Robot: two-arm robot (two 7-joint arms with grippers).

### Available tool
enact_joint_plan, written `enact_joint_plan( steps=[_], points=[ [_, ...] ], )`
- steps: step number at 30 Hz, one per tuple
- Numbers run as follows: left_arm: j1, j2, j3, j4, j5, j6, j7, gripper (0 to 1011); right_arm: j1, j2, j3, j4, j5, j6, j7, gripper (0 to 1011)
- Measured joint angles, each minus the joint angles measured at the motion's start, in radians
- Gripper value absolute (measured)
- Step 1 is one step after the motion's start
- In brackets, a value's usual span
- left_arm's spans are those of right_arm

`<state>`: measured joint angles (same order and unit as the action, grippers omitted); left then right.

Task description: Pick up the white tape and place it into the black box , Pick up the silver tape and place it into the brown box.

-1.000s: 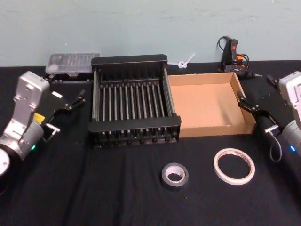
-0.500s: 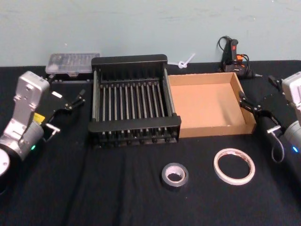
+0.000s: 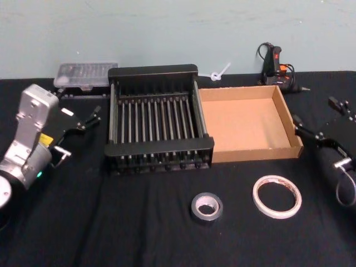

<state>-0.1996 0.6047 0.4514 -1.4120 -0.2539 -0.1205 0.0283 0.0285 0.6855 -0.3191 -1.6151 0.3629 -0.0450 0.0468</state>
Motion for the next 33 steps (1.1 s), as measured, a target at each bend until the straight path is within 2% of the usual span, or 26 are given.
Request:
enact_joint_plan(
  steps=[10, 17, 24, 33],
  points=[
    [0.000, 0.000, 0.000, 0.000, 0.000, 0.000, 0.000, 1001, -0.145, 0.067, 0.077, -0.131, 0.067, 0.036, 0.053, 1002],
    [0.000, 0.000, 0.000, 0.000, 0.000, 0.000, 0.000, 1001, -0.231, 0.102, 0.112, -0.208, 0.108, 0.111, 0.090, 1002],
    [0.000, 0.000, 0.000, 0.000, 0.000, 0.000, 0.000, 1001, -0.259, 0.107, 0.118, -0.227, 0.110, 0.154, 0.111, 1002],
    [0.000, 0.000, 0.000, 0.000, 0.000, 0.000, 0.000, 1001, -0.258, 0.089, 0.100, -0.207, 0.081, 0.196, 0.135, 1002]
  ],
)
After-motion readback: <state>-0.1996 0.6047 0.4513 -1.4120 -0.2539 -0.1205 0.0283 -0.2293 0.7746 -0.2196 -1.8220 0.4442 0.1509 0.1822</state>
